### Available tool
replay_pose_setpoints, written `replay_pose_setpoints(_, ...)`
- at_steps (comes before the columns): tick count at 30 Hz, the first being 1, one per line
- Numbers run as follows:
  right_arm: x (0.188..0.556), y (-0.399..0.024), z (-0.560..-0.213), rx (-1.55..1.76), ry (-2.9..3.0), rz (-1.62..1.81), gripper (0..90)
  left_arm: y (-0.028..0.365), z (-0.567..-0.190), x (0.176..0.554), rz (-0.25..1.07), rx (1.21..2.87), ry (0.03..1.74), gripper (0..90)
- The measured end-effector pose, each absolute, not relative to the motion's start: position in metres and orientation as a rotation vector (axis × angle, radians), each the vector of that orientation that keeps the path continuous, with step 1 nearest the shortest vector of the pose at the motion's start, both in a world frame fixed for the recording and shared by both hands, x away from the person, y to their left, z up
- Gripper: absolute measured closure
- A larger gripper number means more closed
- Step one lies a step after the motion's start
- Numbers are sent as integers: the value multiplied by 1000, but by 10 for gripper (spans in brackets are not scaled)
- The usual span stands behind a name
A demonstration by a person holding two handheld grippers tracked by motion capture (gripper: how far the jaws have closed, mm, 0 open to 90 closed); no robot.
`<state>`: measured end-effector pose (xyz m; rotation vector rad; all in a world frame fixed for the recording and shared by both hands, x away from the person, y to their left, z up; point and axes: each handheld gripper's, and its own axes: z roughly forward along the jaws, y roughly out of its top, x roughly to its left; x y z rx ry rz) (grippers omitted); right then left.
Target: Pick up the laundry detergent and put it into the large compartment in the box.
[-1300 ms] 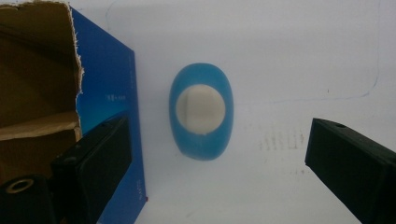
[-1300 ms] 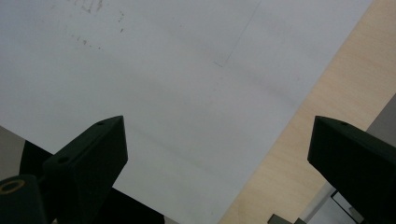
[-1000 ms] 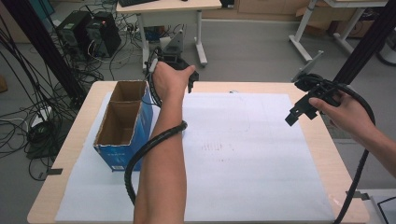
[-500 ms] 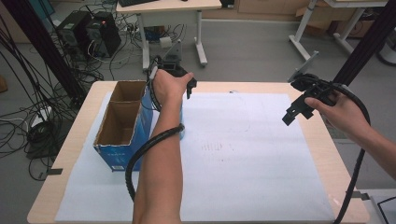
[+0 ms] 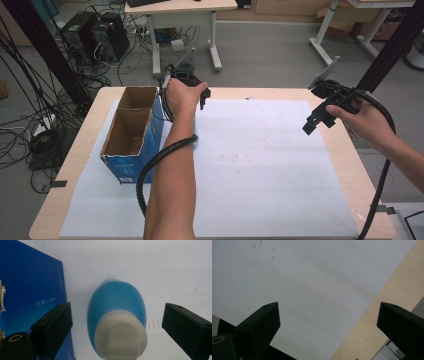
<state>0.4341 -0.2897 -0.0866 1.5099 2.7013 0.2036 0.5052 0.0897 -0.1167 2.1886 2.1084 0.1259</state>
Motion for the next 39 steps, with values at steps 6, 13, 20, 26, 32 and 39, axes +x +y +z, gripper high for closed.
replay_pose_setpoints(6, 435, -290, -87, 1511, 2699, 206, 48, 89, -123, 508, 113, 2198, 2110, 124)
replay_pose_setpoints(13, 435, -289, -87, 1506, 2700, 210, 48, 85, -124, 509, 124, 2220, 2099, 211)
replay_pose_setpoints(20, 436, -287, -88, 1501, 2704, 212, 48, 82, -128, 510, 135, 2239, 2096, 300)
replay_pose_setpoints(26, 436, -287, -87, 1500, 2701, 214, 48, 81, -129, 508, 159, 2235, 2102, 371)
replay_pose_setpoints(32, 436, -287, -87, 1500, 2703, 212, 48, 80, -129, 507, 168, 2245, 2092, 375)
replay_pose_setpoints(39, 435, -289, -87, 1506, 2698, 206, 48, 81, -129, 504, 178, 2235, 2085, 378)
